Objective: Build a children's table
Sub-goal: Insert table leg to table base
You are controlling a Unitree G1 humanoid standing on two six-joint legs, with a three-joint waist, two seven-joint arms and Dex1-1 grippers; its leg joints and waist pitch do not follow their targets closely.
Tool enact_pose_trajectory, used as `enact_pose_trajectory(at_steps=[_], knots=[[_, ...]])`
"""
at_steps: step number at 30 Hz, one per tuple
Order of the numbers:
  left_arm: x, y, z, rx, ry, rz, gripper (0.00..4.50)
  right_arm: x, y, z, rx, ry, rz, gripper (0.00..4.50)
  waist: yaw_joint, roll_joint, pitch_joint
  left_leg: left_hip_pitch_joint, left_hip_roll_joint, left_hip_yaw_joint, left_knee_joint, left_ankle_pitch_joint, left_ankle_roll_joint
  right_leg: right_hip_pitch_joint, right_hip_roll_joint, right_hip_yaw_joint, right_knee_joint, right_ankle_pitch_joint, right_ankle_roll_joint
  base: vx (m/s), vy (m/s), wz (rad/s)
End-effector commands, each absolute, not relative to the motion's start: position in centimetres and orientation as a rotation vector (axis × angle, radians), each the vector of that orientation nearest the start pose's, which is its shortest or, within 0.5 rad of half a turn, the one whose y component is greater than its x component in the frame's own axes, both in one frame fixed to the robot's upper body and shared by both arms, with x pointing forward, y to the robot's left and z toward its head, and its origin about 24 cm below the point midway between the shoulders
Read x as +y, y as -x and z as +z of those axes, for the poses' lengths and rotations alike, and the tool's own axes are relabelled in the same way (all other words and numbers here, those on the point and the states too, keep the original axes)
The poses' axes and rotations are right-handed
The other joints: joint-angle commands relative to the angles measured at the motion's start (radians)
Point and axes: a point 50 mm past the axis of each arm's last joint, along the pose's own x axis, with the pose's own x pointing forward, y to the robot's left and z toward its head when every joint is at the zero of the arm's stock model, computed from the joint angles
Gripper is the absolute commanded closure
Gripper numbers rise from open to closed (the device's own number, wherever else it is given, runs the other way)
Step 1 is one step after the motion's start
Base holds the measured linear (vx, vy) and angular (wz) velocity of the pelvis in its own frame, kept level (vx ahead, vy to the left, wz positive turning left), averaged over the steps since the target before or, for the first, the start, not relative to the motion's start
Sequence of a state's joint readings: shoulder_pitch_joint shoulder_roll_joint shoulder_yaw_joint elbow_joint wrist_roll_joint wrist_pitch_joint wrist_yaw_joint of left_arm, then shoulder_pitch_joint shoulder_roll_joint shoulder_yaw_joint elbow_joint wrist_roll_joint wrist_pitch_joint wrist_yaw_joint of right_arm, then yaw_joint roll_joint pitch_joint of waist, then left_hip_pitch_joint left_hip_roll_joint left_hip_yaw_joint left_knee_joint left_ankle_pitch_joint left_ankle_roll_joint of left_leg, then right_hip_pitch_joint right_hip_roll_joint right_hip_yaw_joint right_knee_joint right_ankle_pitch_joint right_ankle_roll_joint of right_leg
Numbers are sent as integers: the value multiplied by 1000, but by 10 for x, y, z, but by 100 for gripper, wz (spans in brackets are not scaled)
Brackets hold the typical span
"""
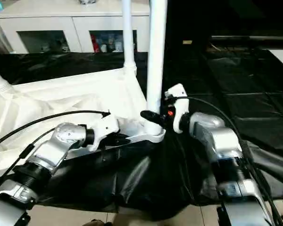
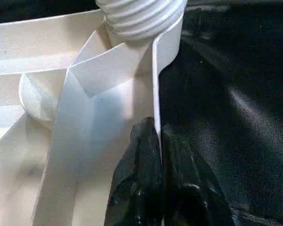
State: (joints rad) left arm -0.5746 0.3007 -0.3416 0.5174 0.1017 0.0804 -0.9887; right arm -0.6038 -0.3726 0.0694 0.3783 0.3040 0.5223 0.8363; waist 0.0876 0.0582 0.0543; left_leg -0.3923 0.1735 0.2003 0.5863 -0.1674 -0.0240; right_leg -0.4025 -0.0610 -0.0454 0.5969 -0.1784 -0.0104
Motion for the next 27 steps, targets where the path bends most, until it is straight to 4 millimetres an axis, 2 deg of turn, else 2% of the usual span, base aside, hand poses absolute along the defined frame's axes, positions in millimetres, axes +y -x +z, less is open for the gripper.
enact_pose_trajectory(at_steps=[1, 2, 3, 6, 13, 14, 17, 18, 21, 22, 24, 27], knots=[[108, -312, 38, 410, -557, -1238, 450, -151, -343, 101, 339, 0, 891, 261, 1, -16, -73, 25, 58, -29, -57, -183, 30, 44, -88, 41, -65, -196, -223, 0, 0, 0], [109, -312, 38, 410, -551, -1234, 450, -150, -343, 100, 345, 6, 897, 261, -1, -19, -71, 24, 58, -28, -58, -180, 31, 45, -86, 40, -67, -198, -221, 0, 0, 0], [109, -312, 39, 410, -550, -1233, 450, -150, -343, 100, 349, 11, 901, 261, 1, -16, -72, 25, 59, -29, -58, -175, 32, 44, -85, 41, -65, -197, -216, 0, 0, 0], [110, -312, 39, 413, -551, -1231, 450, -152, -341, 101, 359, 29, 917, 261, 0, -19, -73, 25, 59, -28, -57, -166, 39, 44, -84, 41, -64, -179, -215, 0, 0, 0], [113, -313, 38, 420, -553, -1222, 450, -152, -341, 90, 413, 56, 945, 261, 2, -16, -74, 24, 58, -27, -53, -162, 46, 44, -84, 40, -63, -181, -223, 0, 0, 0], [113, -313, 39, 421, -553, -1221, 450, -152, -341, 88, 415, 55, 943, 261, 3, -14, -72, 24, 59, -28, -54, -167, 45, 43, -84, 40, -63, -185, -222, 0, 0, 0], [114, -313, 39, 423, -551, -1217, 450, -152, -344, 87, 407, 41, 913, 261, -2, -16, -70, 25, 57, -29, -55, -190, 36, 43, -84, 39, -66, -219, -221, 0, 0, 0], [114, -313, 39, 422, -551, -1214, 450, -151, -346, 87, 392, 34, 897, 261, -1, -12, -68, 25, 57, -30, -56, -196, 33, 42, -84, 39, -67, -228, -218, 0, 0, 0], [114, -314, 39, 423, -548, -1214, 450, -151, -346, 86, 378, 15, 890, 261, -5, -15, -67, 26, 58, -31, -59, -222, 22, 42, -85, 40, -70, -261, -210, 0, 0, 0], [114, -314, 39, 423, -547, -1211, 450, -152, -345, 84, 354, -6, 875, 261, -6, -11, -68, 26, 58, -31, -58, -224, 20, 42, -85, 40, -70, -255, -209, 0, 0, 0], [114, -315, 39, 422, -547, -1208, 450, -153, -345, 84, 341, -18, 865, 261, -6, -12, -70, 27, 58, -31, -58, -218, 21, 42, -84, 40, -69, -239, -211, 0, 0, 0], [114, -316, 40, 421, -545, -1202, 450, -158, -342, 74, 303, -84, 804, 261, -6, -8, -72, 27, 57, -32, -58, -219, 23, 43, -85, 40, -67, -218, -221, 0, 0, 0]])
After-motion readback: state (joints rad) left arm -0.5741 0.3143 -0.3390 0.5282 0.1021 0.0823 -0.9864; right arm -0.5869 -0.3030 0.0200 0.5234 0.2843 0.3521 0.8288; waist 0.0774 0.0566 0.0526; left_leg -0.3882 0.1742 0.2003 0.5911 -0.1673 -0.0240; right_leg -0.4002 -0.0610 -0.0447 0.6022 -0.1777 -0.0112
